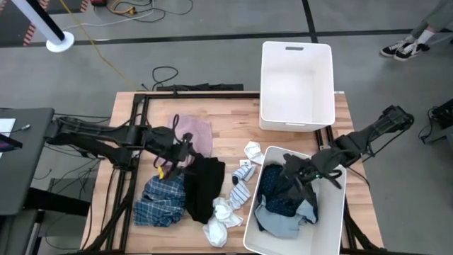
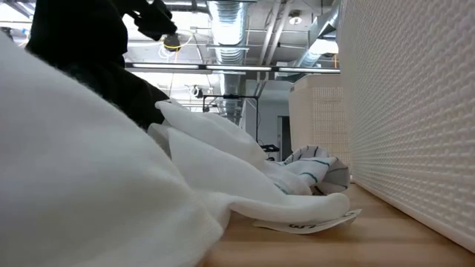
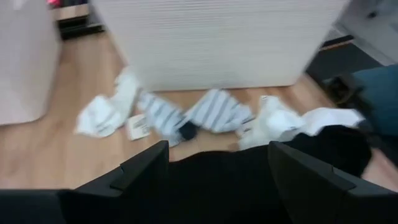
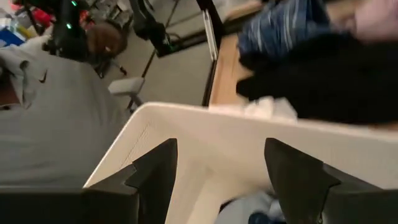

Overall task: Sort clothes
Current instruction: Put the top striped white sock in the top laundry bin

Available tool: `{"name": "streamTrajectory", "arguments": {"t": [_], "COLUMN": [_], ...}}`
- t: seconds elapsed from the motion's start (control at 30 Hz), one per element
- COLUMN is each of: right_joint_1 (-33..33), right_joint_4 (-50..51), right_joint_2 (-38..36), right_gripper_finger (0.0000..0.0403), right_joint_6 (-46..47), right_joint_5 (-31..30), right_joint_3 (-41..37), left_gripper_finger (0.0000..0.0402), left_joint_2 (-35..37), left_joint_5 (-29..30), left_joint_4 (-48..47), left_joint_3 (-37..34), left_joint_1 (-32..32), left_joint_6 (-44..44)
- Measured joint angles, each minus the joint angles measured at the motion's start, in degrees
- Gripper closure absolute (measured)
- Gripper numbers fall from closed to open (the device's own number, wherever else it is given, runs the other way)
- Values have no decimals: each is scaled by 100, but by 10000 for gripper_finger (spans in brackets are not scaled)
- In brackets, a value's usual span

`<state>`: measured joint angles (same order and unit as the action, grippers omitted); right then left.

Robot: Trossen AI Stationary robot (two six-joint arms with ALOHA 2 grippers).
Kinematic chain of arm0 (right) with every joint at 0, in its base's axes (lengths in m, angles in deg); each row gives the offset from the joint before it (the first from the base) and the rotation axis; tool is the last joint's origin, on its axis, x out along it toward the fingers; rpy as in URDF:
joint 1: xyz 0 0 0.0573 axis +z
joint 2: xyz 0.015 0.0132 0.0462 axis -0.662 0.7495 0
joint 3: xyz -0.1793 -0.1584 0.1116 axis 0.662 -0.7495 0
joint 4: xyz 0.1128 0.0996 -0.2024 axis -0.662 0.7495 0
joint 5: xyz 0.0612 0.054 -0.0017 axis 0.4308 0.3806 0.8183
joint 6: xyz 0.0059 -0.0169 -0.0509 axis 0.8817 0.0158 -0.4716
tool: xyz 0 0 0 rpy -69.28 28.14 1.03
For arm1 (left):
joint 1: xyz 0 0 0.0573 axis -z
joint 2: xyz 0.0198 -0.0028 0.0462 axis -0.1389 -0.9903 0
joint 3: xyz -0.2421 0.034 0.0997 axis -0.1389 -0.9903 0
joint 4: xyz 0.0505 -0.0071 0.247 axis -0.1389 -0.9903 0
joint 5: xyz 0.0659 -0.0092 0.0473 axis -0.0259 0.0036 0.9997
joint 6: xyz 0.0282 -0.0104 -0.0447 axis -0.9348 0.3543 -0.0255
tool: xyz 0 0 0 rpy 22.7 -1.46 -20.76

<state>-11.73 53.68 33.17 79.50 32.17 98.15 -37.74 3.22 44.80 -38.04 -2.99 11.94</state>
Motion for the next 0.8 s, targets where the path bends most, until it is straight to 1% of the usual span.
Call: {"name": "streamTrajectory", "arguments": {"t": [0.1,0.17,0.23,0.4,0.57,0.67,0.8], "right_joint_1": [-72,-149,-254,-414,-441,-438,-437], "right_joint_4": [-124,-145,-145,-126,-119,-97,-62], "right_joint_2": [0,2,52,285,512,610,688], "right_gripper_finger": [143,143,143,143,143,143,143], "right_joint_6": [-336,-511,-625,-950,-1208,-1214,-1207], "right_joint_5": [-30,-33,-38,-36,-29,-27,-25], "right_joint_3": [148,233,325,563,722,735,739], "left_gripper_finger": [132,132,132,132,132,132,132], "left_joint_2": [-7,-101,-176,-316,-308,-383,-816], "left_joint_5": [-262,-280,-274,-122,226,261,245], "left_joint_4": [432,629,606,586,755,1062,1585], "left_joint_3": [-235,-301,-308,-313,-314,-312,-310], "left_joint_1": [150,264,364,513,540,538,540], "left_joint_6": [58,63,41,0,24,51,66]}}
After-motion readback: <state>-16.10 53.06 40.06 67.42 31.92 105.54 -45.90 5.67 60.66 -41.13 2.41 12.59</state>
